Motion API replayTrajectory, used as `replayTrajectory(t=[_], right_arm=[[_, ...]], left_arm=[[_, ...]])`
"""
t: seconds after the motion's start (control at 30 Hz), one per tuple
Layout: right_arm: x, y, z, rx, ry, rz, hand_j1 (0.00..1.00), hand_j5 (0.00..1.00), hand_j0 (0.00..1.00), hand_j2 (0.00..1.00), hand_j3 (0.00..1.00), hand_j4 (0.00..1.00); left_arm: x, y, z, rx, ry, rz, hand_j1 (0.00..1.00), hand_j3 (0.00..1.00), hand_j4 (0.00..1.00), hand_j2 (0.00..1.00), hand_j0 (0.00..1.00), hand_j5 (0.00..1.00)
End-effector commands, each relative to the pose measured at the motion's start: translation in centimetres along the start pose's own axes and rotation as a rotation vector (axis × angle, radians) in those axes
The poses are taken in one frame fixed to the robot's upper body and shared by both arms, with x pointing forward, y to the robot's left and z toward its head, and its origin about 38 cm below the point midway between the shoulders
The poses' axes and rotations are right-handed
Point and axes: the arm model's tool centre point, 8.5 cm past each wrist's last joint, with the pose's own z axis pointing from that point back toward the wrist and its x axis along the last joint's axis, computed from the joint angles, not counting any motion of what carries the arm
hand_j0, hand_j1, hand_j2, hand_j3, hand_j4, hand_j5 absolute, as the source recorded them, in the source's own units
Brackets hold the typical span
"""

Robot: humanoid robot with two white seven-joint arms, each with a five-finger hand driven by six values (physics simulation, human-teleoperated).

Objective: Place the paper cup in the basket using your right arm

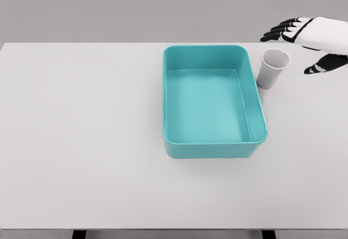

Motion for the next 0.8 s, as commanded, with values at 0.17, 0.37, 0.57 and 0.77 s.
replayTrajectory(t=[0.17,0.37,0.57,0.77], right_arm=[[-7.9,3.8,1.0,-0.105,0.286,-0.574,1.00,1.00,1.00,1.00,1.00,1.00],[-13.0,13.0,-1.0,-0.044,0.472,-0.869,0.99,0.99,0.99,0.99,0.99,0.99],[-13.9,16.9,-1.9,-0.054,0.482,-0.945,1.00,1.00,1.00,1.00,1.00,1.00],[-13.3,15.6,-4.3,-0.100,0.404,-0.939,1.00,1.00,1.00,1.00,1.00,1.00]], left_arm=[[0.0,0.0,0.0,0.000,-0.001,0.000,1.00,1.00,1.00,1.00,1.00,1.00],[0.0,0.0,0.0,0.000,-0.001,0.000,1.00,1.00,1.00,1.00,1.00,1.00],[0.0,0.0,0.0,0.000,-0.001,0.000,1.00,1.00,1.00,1.00,1.00,1.00],[0.0,0.0,0.0,0.000,0.001,0.000,1.00,1.00,1.00,1.00,1.00,1.00]])
